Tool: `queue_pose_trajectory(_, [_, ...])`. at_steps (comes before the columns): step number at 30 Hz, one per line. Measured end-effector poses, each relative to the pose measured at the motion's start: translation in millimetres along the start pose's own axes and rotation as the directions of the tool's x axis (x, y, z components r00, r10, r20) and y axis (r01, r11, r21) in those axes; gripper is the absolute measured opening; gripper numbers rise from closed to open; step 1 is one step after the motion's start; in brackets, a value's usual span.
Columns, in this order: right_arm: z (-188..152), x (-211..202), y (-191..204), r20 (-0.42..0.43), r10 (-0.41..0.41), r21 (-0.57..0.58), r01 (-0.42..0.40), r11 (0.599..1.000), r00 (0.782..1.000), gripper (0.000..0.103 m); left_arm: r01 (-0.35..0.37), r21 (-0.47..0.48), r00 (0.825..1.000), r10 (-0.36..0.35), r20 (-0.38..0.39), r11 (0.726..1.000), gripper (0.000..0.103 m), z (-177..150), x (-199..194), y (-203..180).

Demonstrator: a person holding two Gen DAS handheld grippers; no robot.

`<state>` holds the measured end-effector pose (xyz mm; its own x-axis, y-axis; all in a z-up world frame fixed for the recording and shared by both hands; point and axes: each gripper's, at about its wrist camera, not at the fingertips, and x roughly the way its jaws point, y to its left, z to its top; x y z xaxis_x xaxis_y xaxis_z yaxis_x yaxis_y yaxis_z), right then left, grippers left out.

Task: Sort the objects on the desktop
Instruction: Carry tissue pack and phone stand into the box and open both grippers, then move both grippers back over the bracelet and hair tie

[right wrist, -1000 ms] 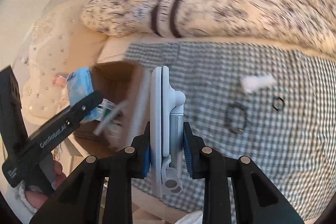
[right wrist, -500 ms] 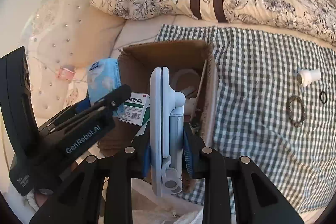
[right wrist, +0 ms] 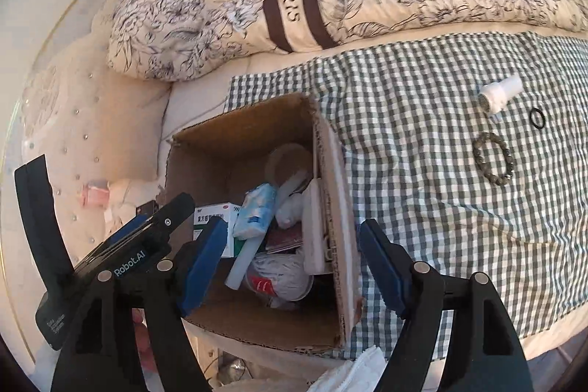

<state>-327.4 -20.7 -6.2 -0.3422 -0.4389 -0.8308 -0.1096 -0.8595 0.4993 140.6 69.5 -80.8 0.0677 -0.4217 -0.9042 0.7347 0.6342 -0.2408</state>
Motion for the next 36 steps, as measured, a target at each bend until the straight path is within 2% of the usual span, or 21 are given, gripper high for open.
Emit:
queue_pose_trajectory(5, [1,-35,-21,0.039,-0.042,0.015,0.042,0.999,0.998,0.074,0.043,0.027,0.999,-0.043,0.0,0.999,0.097,-6,-14,-31])
queue_pose_trajectory(9, [9,-74,-49,0.102,-0.083,0.03,0.08,0.996,0.991,0.075,0.078,0.046,0.997,-0.079,0.023,0.996,0.099,-9,-28,-66])
queue_pose_trajectory(11, [12,-90,-65,0.13,-0.095,0.041,0.091,0.995,0.987,0.075,0.083,0.047,0.996,-0.084,0.036,0.995,0.1,-10,-33,-85])
queue_pose_trajectory(19, [22,-144,-147,0.154,-0.115,0.041,0.11,0.993,0.981,0.078,0.06,0.056,0.997,-0.063,0.052,0.997,0.103,-27,-43,-169])
queue_pose_trajectory(27, [22,-168,-247,0.12,-0.144,0.081,0.134,0.988,0.982,0.079,0.047,0.08,0.999,-0.049,0.022,0.996,0.103,-57,-26,-249])
queue_pose_trajectory(32, [24,-174,-294,0.1,-0.163,0.088,0.154,0.984,0.982,0.079,0.027,0.077,1.0,-0.028,0.012,0.997,0.103,-71,-11,-279])
queue_pose_trajectory(36, [26,-170,-315,0.097,-0.164,0.057,0.159,0.986,0.982,0.079,0.002,0.091,1.0,-0.001,-0.006,0.996,0.103,-80,6,-293])
